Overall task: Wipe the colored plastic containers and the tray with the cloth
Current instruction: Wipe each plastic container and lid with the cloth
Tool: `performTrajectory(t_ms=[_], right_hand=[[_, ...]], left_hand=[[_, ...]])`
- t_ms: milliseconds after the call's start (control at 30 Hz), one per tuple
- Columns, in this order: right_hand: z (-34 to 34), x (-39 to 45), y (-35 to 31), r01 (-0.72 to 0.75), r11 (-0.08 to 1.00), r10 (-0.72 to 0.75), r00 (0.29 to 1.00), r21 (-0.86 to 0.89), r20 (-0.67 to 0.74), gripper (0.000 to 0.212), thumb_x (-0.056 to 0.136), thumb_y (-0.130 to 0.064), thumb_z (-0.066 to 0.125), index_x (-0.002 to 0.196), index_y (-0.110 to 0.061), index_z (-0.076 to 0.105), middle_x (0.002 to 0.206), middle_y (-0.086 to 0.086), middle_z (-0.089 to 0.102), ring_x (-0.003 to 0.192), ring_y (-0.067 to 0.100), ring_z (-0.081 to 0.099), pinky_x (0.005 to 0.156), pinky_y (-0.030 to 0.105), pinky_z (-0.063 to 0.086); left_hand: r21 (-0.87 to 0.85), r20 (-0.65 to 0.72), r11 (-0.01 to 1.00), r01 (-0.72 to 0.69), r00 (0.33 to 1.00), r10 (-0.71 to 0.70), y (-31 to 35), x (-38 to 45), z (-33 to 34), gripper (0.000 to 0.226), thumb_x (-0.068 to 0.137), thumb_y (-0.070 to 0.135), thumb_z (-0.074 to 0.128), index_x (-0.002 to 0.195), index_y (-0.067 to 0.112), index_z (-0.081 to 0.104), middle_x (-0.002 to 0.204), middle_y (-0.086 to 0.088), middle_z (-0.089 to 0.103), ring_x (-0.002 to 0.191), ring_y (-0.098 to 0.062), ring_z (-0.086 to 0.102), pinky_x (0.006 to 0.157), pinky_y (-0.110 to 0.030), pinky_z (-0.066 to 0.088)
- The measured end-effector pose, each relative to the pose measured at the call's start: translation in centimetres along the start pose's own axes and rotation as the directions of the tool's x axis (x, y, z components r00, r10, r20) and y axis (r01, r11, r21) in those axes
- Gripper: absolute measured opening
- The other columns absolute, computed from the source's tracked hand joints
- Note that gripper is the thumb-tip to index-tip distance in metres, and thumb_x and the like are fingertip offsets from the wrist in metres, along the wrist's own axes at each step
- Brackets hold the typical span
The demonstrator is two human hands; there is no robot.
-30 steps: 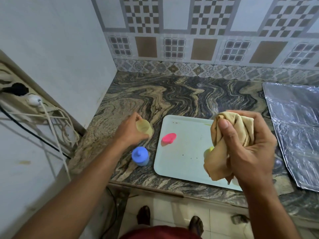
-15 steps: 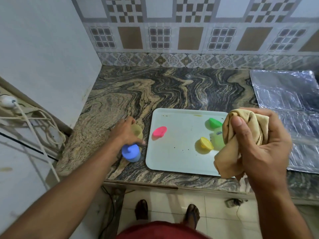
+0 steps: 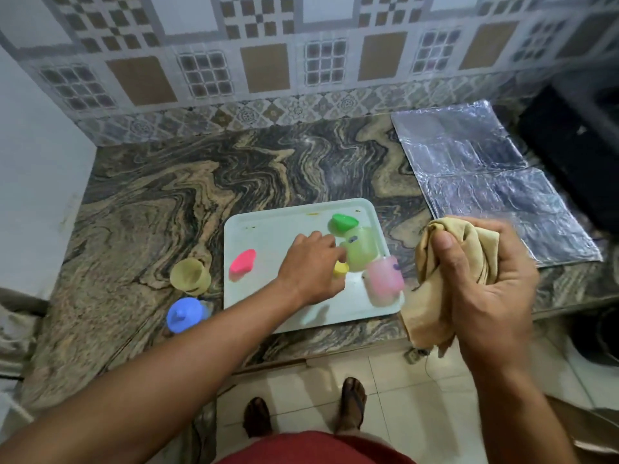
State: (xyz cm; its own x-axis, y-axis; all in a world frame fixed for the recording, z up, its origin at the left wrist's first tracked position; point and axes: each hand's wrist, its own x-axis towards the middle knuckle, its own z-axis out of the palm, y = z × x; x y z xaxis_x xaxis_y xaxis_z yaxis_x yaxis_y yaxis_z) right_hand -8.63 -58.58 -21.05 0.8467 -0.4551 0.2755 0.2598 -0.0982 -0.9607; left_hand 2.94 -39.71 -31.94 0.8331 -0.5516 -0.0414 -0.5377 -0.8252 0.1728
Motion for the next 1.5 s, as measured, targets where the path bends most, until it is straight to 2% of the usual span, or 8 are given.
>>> performTrajectory(t_ms=[267,433,500,600,700,833,1067,1500], right_hand=[[-2.4,-0.9,0.5,-0.027,0.999,0.025,0.997,-0.032,-0.077,0.023,0.095,-0.018,0.076,0.111,-0.004,0.067,0.089,-0.001,0.07,0.074,0.0,0.066,0.069,0.016,0.055],[-2.6,-0.7,0.7,-0.064,0.997,0.061,0.995,-0.036,-0.08,0.018,0.094,-0.019,0.077,0.109,-0.011,0.069,0.086,-0.009,0.072,0.074,0.004,0.067,0.069,0.021,0.057],[-2.2,-0.6,0.7,-0.068,0.998,0.067,0.995,-0.012,-0.076,0.017,0.092,-0.019,0.076,0.107,-0.014,0.069,0.085,-0.012,0.074,0.074,0.005,0.068,0.069,0.022,0.057],[-1.0,-0.4,0.7,-0.072,0.997,0.074,0.995,0.03,-0.073,0.019,0.09,-0.02,0.077,0.105,-0.014,0.069,0.083,-0.017,0.074,0.072,-0.001,0.067,0.07,0.015,0.055],[1.0,-0.3,0.5,-0.074,0.995,0.078,0.995,0.061,-0.062,0.02,0.091,-0.02,0.083,0.105,-0.016,0.068,0.085,-0.017,0.075,0.073,-0.003,0.068,0.07,0.013,0.054],[3.9,-0.7,0.1,-0.084,0.991,0.085,0.996,0.106,-0.004,0.019,0.09,-0.019,0.072,0.108,-0.014,0.068,0.09,-0.016,0.077,0.078,-0.003,0.07,0.071,0.016,0.057],[8.2,-1.1,-1.7,0.092,0.996,-0.092,0.99,0.004,0.102,0.017,0.095,-0.02,0.075,0.108,-0.029,0.068,0.099,-0.012,0.077,0.089,0.007,0.075,0.08,0.019,0.057],[8.4,1.7,-3.4,0.361,0.914,-0.273,0.884,-0.182,0.38,0.013,0.095,-0.023,0.081,0.103,-0.016,0.073,0.094,-0.002,0.075,0.084,0.015,0.073,0.074,0.032,0.058]], left_hand=[[0.22,0.131,0.975,0.033,0.989,-0.063,0.8,3.0,2.3,0.025,0.093,0.039,0.06,0.107,0.025,0.075,0.108,0.0,0.071,0.109,-0.027,0.059,0.092,-0.043,0.036],[-0.183,0.038,0.946,0.268,0.963,-0.266,-0.4,2.9,1.2,0.015,0.089,0.031,0.064,0.09,0.024,0.077,0.088,0.004,0.077,0.088,-0.023,0.069,0.083,-0.036,0.043],[-0.57,0.096,0.74,0.358,0.923,-0.373,-1.5,2.6,-0.3,0.007,0.091,0.025,0.072,0.085,0.024,0.077,0.079,0.009,0.076,0.077,-0.01,0.07,0.075,-0.028,0.049],[-0.921,0.28,0.146,0.361,0.875,-0.394,-1.9,0.6,-3.6,0.016,0.099,0.011,0.065,0.088,0.02,0.07,0.078,0.006,0.074,0.071,-0.003,0.07,0.073,-0.025,0.047],[-0.889,0.376,-0.393,0.234,0.864,-0.336,-1.4,-2.3,-6.9,0.016,0.102,0.011,0.059,0.089,0.018,0.065,0.085,0.0,0.074,0.077,-0.011,0.07,0.081,-0.028,0.048],[-0.76,0.375,-0.644,0.086,0.868,-0.327,0.1,-5.7,-9.7,0.006,0.087,0.019,0.066,0.094,0.019,0.066,0.098,-0.004,0.077,0.081,-0.014,0.073,0.083,-0.03,0.049],[-0.788,0.213,-0.613,-0.059,0.908,-0.361,2.0,-8.9,-12.5,0.025,0.092,0.02,0.069,0.115,0.015,0.059,0.094,-0.002,0.075,0.079,-0.011,0.068,0.08,-0.028,0.051],[-0.993,-0.073,0.095,-0.069,0.996,-0.046,-0.5,-11.0,-15.3,0.015,0.099,0.01,0.05,0.098,-0.005,0.054,0.065,0.009,0.065,0.063,0.001,0.057,0.069,-0.01,0.045]])
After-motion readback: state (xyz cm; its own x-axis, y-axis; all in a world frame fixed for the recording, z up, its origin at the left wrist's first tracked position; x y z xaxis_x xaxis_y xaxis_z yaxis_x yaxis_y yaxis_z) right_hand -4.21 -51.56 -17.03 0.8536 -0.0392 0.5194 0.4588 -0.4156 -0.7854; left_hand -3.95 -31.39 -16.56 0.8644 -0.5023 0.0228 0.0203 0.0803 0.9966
